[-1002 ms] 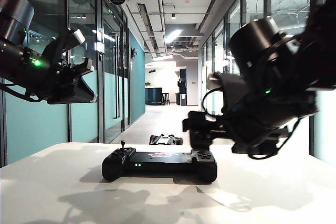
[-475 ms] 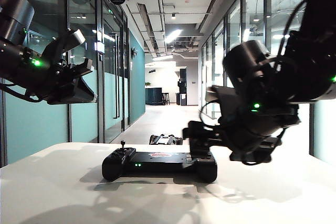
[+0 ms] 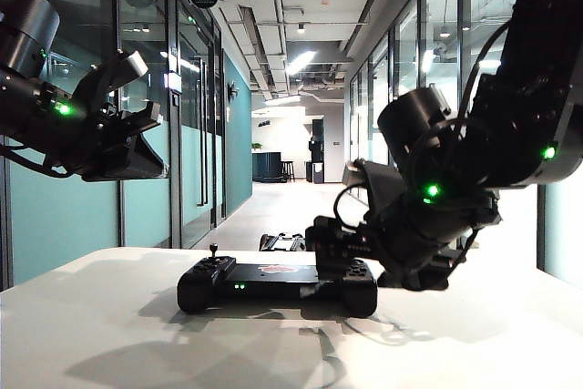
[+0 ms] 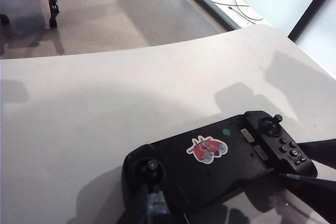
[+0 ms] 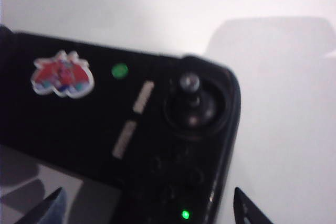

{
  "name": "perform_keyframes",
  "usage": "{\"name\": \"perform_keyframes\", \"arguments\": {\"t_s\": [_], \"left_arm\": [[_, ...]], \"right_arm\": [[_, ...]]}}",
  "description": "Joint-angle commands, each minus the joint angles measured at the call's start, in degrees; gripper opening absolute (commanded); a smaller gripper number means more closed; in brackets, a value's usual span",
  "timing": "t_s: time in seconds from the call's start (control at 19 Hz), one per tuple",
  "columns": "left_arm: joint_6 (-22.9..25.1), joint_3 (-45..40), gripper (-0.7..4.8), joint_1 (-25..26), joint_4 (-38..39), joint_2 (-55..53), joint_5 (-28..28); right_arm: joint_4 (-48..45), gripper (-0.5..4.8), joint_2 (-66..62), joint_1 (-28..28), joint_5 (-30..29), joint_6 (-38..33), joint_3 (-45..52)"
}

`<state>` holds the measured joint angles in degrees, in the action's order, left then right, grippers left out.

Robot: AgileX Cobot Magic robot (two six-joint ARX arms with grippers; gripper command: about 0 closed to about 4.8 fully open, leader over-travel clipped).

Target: Push the left joystick on the remote control sitting on the white table forward to make the robot dog walk in a straight line until it approaches the door.

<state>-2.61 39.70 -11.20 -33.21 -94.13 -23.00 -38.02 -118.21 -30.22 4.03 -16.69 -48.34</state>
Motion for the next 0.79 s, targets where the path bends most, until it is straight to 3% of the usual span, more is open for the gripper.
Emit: {"name": "perform_keyframes", "arguments": {"t_s": [0.05,0.11,0.16,0.21,0.42,0.69,0.79], "left_arm": [[0.0,0.24,-0.05,-0.07,-0.26,0.09,-0.39],[-0.02,0.24,-0.05,-0.07,-0.26,0.09,-0.39],[-0.02,0.24,-0.05,-0.07,-0.26,0.09,-0.39],[-0.04,0.24,-0.05,-0.07,-0.24,0.09,-0.39],[-1.01,0.24,-0.05,-0.07,-0.22,0.09,-0.42],[-1.01,0.24,-0.05,-0.07,0.09,0.09,-0.42],[-1.01,0.24,-0.05,-0.07,0.17,0.09,-0.42]], "right_arm": [[0.5,3.55,0.07,-0.11,-0.11,-0.04,-0.28],[0.72,3.44,0.07,-0.11,-0.09,0.0,-0.28],[0.72,2.89,0.07,-0.11,-0.13,0.24,-0.28],[0.7,2.68,0.07,-0.11,-0.13,0.22,-0.28],[0.61,2.6,0.07,-0.11,0.13,0.46,-0.28],[0.59,2.89,0.07,-0.11,-0.81,7.76,-0.28],[0.81,3.53,0.09,-0.11,-1.44,9.53,-0.28]]}}
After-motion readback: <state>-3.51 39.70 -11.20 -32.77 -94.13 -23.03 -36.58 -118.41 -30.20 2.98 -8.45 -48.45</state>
